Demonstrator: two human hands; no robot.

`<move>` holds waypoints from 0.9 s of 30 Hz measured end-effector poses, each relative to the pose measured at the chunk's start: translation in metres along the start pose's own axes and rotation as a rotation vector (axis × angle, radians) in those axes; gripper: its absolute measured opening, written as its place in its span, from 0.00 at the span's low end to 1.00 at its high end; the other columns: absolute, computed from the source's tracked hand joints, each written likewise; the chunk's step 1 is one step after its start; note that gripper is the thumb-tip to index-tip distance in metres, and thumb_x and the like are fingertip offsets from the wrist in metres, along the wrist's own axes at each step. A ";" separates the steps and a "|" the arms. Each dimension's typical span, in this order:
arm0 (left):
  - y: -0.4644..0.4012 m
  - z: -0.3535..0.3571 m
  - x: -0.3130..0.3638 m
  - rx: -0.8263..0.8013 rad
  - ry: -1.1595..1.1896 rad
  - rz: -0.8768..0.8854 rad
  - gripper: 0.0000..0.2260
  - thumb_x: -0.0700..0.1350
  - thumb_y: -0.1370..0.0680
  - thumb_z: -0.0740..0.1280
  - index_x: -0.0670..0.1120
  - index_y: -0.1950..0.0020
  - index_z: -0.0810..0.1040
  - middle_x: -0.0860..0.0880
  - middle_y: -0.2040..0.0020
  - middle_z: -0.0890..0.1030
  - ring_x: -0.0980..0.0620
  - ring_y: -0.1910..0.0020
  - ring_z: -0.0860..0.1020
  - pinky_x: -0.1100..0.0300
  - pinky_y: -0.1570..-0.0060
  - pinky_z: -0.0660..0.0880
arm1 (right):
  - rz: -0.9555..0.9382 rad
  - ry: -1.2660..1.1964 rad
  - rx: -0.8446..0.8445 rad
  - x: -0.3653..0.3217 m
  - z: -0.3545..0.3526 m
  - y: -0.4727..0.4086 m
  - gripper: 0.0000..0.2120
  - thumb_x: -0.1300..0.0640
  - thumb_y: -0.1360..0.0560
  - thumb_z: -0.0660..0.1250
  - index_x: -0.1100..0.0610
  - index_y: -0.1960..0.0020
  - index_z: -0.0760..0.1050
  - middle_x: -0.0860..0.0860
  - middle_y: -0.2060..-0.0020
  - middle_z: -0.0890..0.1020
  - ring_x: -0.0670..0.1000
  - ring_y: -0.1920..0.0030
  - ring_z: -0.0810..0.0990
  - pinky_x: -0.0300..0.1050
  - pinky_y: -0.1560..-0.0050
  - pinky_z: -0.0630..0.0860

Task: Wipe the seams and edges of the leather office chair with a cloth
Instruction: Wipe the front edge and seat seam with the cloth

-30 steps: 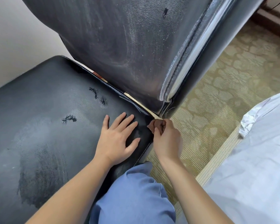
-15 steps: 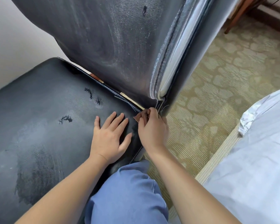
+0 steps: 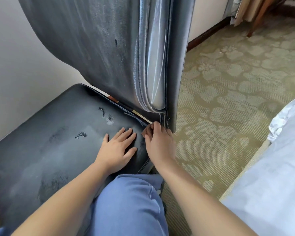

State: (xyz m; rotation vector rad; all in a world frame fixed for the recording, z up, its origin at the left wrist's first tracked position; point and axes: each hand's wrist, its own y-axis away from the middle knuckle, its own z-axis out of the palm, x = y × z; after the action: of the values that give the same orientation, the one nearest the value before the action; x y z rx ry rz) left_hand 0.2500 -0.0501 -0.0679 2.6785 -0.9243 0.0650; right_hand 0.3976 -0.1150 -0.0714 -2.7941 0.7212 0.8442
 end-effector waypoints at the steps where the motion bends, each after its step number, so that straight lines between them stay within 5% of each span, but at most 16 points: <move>1: 0.001 -0.001 0.001 -0.018 -0.008 -0.001 0.39 0.67 0.31 0.35 0.58 0.22 0.55 0.59 0.21 0.52 0.57 0.22 0.46 0.41 0.26 0.47 | 0.000 0.004 0.001 0.001 0.000 0.000 0.22 0.49 0.21 0.59 0.55 0.29 0.60 0.53 0.37 0.75 0.56 0.36 0.68 0.49 0.43 0.69; 12: -0.004 -0.014 -0.009 -0.094 -0.062 0.072 0.23 0.59 0.19 0.52 0.59 0.23 0.59 0.58 0.22 0.56 0.56 0.23 0.51 0.43 0.28 0.55 | 0.012 0.061 0.009 -0.004 0.004 0.005 0.20 0.52 0.21 0.59 0.56 0.32 0.63 0.54 0.38 0.75 0.56 0.38 0.69 0.47 0.40 0.66; 17: -0.005 -0.011 -0.017 -0.063 -0.025 0.129 0.32 0.64 0.26 0.44 0.58 0.24 0.62 0.57 0.23 0.60 0.53 0.24 0.56 0.42 0.29 0.55 | -0.001 0.056 0.005 -0.007 0.005 0.010 0.18 0.54 0.21 0.60 0.56 0.33 0.65 0.53 0.39 0.76 0.56 0.38 0.69 0.46 0.41 0.66; 22: -0.010 0.000 -0.030 0.191 -0.034 0.288 0.23 0.60 0.25 0.54 0.53 0.37 0.80 0.51 0.39 0.80 0.45 0.41 0.77 0.37 0.44 0.72 | -0.006 0.072 -0.014 -0.018 0.006 -0.001 0.15 0.58 0.22 0.60 0.57 0.36 0.68 0.55 0.41 0.78 0.55 0.38 0.70 0.44 0.42 0.65; 27: -0.018 0.007 -0.039 0.319 -0.024 0.378 0.18 0.57 0.23 0.59 0.52 0.41 0.81 0.51 0.45 0.81 0.45 0.49 0.78 0.45 0.46 0.74 | -0.027 0.094 -0.002 -0.035 0.016 -0.022 0.14 0.60 0.23 0.61 0.57 0.37 0.69 0.55 0.43 0.79 0.55 0.39 0.70 0.43 0.44 0.65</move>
State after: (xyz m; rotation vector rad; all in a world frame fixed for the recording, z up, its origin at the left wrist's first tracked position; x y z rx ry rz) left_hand 0.2303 -0.0154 -0.0845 2.7442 -1.5322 0.2853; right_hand 0.3750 -0.0773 -0.0660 -2.8545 0.6954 0.7134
